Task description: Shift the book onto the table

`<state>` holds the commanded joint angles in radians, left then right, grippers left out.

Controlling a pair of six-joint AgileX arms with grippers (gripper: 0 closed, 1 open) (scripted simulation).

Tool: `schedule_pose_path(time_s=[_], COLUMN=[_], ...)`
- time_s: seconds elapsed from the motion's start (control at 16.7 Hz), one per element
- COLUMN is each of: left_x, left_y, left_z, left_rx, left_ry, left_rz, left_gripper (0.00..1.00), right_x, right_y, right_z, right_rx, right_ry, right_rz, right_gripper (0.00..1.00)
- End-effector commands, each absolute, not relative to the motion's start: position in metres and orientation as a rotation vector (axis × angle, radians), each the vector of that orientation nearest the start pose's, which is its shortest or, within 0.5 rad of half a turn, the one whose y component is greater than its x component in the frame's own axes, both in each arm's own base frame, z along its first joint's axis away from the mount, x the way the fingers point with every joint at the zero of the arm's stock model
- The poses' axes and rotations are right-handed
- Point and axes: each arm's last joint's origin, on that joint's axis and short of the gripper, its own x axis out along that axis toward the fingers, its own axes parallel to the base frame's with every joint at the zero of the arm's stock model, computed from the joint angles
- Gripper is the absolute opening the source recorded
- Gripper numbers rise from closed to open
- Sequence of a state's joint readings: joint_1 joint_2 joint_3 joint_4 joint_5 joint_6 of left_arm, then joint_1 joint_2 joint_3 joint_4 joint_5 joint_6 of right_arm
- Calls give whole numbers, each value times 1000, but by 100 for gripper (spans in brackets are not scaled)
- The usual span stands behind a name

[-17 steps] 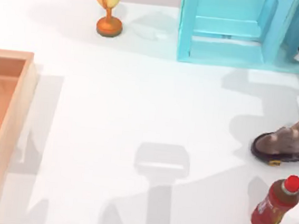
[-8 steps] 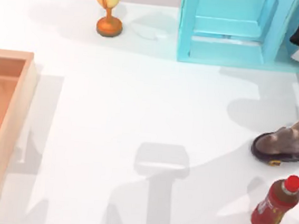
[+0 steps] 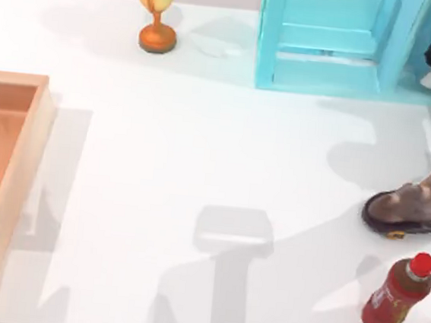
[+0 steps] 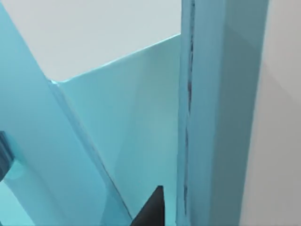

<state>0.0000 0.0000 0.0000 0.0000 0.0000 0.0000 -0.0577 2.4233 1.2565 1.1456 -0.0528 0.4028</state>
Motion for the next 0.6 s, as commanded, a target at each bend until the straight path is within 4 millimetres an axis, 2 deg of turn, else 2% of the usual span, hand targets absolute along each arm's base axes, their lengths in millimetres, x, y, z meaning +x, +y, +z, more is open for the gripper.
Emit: schedule_pose_path(time_s=[0.36, 0.6], left_x=[106, 106], left_y=[-1, -1], left_z=[160, 160], left_rx=[0, 0], left_ry=[0, 0], left_rz=[0, 0], left_gripper=[100, 100], right_x=[474, 474], right_y=[-21, -21], right_z=[69, 69], right_rx=[394, 394], right_ry=[26, 26], right_rz=[18, 18], right_gripper=[2, 0])
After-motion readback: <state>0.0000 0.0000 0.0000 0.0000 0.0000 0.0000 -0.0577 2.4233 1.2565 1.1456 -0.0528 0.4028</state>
